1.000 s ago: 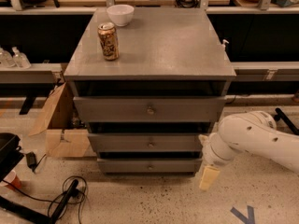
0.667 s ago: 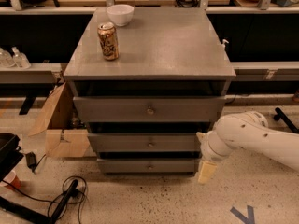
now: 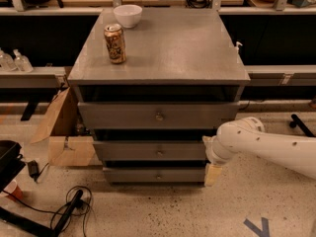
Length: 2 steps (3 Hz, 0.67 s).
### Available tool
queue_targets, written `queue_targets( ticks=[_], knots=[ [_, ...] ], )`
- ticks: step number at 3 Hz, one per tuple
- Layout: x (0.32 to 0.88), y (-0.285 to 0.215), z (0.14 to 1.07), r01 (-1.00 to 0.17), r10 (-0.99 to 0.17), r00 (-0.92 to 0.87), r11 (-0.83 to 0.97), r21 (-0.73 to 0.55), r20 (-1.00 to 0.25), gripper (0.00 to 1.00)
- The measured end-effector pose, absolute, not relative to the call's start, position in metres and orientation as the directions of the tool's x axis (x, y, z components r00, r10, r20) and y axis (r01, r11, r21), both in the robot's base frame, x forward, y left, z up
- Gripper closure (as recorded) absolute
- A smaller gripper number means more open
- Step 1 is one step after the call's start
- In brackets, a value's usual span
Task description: Open middle drawer
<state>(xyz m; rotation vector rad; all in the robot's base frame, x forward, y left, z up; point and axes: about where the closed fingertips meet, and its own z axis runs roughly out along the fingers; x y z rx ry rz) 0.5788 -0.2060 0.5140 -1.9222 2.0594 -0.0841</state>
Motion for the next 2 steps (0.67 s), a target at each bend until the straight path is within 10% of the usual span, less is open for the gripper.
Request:
queue_targets(
  ticks=[2],
  knots=[
    [0.6085,-0.2135,0.4752,-0.954,-0.997,-0.015,0.036,-0.299,-0.075,0.00]
  ],
)
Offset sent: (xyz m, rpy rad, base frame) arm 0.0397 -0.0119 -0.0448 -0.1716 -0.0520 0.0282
